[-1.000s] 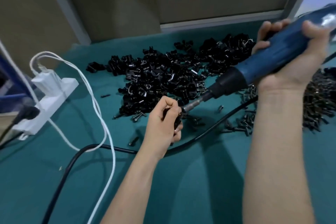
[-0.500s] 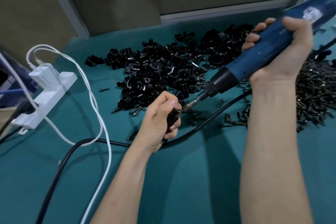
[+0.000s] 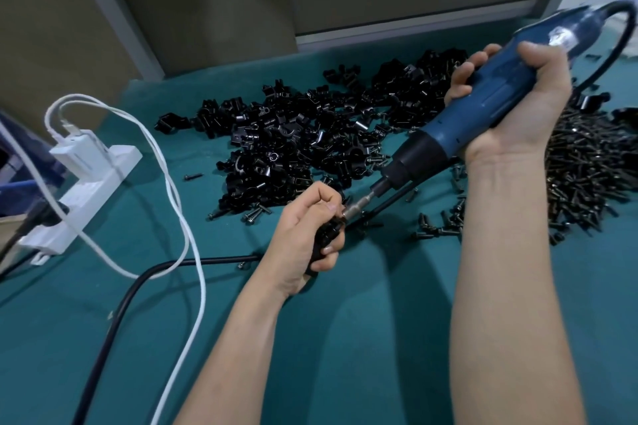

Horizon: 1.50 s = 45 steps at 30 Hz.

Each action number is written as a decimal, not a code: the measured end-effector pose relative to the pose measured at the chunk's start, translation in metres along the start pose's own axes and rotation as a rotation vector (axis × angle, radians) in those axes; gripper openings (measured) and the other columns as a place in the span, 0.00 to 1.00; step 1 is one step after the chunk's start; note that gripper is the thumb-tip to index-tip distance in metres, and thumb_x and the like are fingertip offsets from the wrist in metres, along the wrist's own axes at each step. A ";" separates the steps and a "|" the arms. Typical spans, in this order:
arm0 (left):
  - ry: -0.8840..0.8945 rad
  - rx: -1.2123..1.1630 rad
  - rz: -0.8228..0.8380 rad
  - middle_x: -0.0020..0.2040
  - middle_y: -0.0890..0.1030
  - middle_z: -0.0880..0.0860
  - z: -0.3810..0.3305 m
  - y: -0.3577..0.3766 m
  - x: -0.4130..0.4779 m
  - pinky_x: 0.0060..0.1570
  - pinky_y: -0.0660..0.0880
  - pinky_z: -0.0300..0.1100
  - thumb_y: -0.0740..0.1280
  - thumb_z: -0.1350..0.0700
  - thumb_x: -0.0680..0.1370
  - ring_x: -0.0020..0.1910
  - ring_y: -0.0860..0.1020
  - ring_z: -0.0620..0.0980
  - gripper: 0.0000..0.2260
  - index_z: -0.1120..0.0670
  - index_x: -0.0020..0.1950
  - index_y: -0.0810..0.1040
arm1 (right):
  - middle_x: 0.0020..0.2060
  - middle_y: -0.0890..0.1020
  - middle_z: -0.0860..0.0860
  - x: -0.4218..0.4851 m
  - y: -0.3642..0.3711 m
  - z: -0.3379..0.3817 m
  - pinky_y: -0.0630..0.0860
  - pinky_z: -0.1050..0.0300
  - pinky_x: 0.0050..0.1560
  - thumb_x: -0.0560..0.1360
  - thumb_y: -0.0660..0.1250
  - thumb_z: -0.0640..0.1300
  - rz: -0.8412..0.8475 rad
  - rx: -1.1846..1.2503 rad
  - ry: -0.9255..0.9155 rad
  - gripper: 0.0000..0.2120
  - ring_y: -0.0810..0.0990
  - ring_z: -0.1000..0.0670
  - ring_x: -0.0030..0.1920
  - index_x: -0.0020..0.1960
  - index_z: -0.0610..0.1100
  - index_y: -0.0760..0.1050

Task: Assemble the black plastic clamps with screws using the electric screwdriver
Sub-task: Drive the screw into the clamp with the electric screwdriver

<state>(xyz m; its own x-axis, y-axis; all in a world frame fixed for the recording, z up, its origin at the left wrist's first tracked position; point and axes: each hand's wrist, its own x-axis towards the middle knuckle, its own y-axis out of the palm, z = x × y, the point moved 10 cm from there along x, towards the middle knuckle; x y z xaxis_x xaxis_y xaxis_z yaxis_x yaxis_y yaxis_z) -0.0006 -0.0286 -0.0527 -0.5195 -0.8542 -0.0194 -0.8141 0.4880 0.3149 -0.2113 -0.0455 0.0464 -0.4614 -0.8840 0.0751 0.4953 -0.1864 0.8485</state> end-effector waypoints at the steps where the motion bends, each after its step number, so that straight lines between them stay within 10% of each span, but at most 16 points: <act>1: -0.001 -0.001 0.000 0.30 0.66 0.49 0.000 0.000 0.000 0.19 0.57 0.30 0.59 0.57 0.76 0.23 0.62 0.44 0.08 0.51 0.37 0.70 | 0.32 0.76 0.49 0.000 -0.001 0.000 0.68 0.63 0.26 0.73 0.58 0.45 0.001 0.007 0.005 0.09 0.77 0.50 0.31 0.39 0.41 0.72; 45: 0.003 0.065 -0.067 0.29 0.69 0.47 0.004 -0.004 0.002 0.20 0.57 0.29 0.58 0.58 0.74 0.21 0.61 0.44 0.09 0.49 0.34 0.70 | 0.30 0.74 0.49 -0.002 0.025 -0.016 0.68 0.62 0.25 0.66 0.61 0.45 0.123 -0.012 0.039 0.07 0.73 0.51 0.28 0.40 0.42 0.71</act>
<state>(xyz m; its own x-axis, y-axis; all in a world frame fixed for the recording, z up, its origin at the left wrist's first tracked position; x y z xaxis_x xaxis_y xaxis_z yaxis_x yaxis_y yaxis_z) 0.0007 -0.0321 -0.0577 -0.4626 -0.8859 -0.0353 -0.8622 0.4402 0.2508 -0.1864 -0.0551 0.0593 -0.3682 -0.9163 0.1574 0.5548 -0.0807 0.8281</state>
